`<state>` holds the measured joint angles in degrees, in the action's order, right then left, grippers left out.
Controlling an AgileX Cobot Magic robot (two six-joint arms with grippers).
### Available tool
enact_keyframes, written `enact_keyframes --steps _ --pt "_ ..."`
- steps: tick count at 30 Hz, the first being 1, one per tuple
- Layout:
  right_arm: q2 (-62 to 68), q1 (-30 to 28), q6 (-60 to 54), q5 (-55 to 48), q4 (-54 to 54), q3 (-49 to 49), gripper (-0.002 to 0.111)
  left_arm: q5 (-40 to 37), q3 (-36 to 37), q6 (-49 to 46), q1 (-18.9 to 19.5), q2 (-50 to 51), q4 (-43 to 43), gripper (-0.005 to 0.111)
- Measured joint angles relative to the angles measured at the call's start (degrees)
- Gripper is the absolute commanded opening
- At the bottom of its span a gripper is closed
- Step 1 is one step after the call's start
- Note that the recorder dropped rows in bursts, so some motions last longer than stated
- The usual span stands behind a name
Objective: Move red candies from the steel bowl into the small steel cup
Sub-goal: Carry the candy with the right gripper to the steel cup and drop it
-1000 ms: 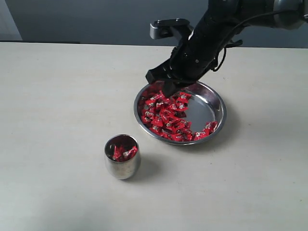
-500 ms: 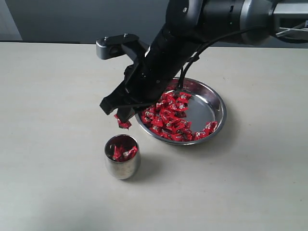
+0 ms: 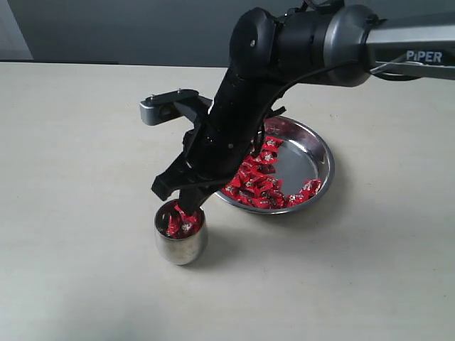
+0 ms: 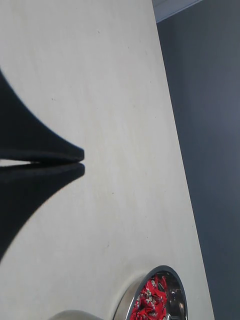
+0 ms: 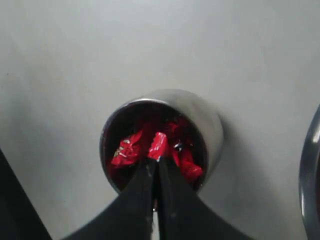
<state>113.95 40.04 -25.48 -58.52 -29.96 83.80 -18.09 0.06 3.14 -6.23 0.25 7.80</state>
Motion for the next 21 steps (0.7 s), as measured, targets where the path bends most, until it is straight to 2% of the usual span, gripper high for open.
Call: enact_keyframes --steps 11,13,18,21 --pt "0.77 0.0 0.0 -0.29 0.13 0.0 0.001 0.0 0.0 0.0 0.0 0.0 0.0 0.0" --pt "0.77 0.0 -0.48 -0.29 0.13 0.0 0.006 0.0 0.0 0.0 0.0 0.0 0.0 0.0" --pt "0.77 0.0 -2.99 -0.29 -0.94 0.0 0.033 0.0 0.0 0.0 0.0 0.0 0.0 0.0" --pt "0.77 0.0 -3.69 -0.29 -1.45 0.0 0.033 0.0 0.0 0.0 0.0 0.0 0.0 0.0"
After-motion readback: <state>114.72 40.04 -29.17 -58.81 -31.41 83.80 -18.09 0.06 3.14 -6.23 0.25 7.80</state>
